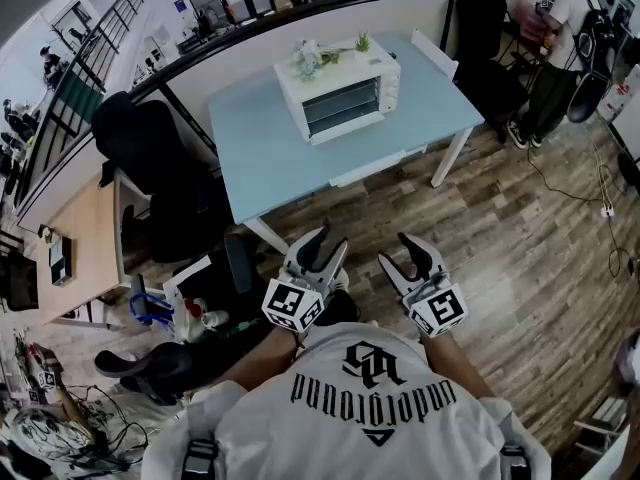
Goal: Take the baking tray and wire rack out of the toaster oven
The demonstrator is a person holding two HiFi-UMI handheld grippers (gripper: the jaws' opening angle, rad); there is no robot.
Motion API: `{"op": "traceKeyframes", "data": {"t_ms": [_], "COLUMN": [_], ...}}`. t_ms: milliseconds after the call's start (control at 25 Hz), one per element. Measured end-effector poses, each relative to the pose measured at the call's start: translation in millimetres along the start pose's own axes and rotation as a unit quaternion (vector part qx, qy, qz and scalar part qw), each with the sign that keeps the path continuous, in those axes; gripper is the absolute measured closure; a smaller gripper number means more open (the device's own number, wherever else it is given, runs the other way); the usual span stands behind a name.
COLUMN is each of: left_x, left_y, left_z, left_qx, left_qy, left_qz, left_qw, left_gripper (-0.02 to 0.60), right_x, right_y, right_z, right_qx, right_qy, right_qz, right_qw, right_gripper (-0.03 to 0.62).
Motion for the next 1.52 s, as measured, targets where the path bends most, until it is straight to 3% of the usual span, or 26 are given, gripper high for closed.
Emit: {"op": "traceKeyframes", "data": {"t_ms": [520,1160,1520], "left_x": [-2.3,33.6,50.2], "left_y": [70.3,169.6,201.7], "left_z": [42.2,162.1,226.2], "left_qx": [-0.023,-0.039,-0.047], "left_qy": [-0.013,-0.01,-0.012], "left_qz": [0.013,0.013,0.007], "left_qw": [0.9996,0.9991,0.9988], "left_gripper": [0.365,0.365,0.365], "right_x": [-22.4,-28.8,-29.9], "right_y": [45.2,172.4,232.4], "right_z": [-52.4,-135.3,-158.6], "right_qx": [-0.02,-0.039,-0.057], "right_qy": [0.023,0.023,0.024], "right_qz": [0.033,0.031,0.034], "right_qw": [0.999,0.998,0.998], "right_gripper": [0.359,0.359,0.359]}}
Point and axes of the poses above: the fingertips, and each gripper's own axes: y forward along the fingers, z to its left, x out of its top, the point moved 9 cm from there along -y, backward along the fingers, and after that the axes turned 7 degrees about -y, right-handed, at the moved point
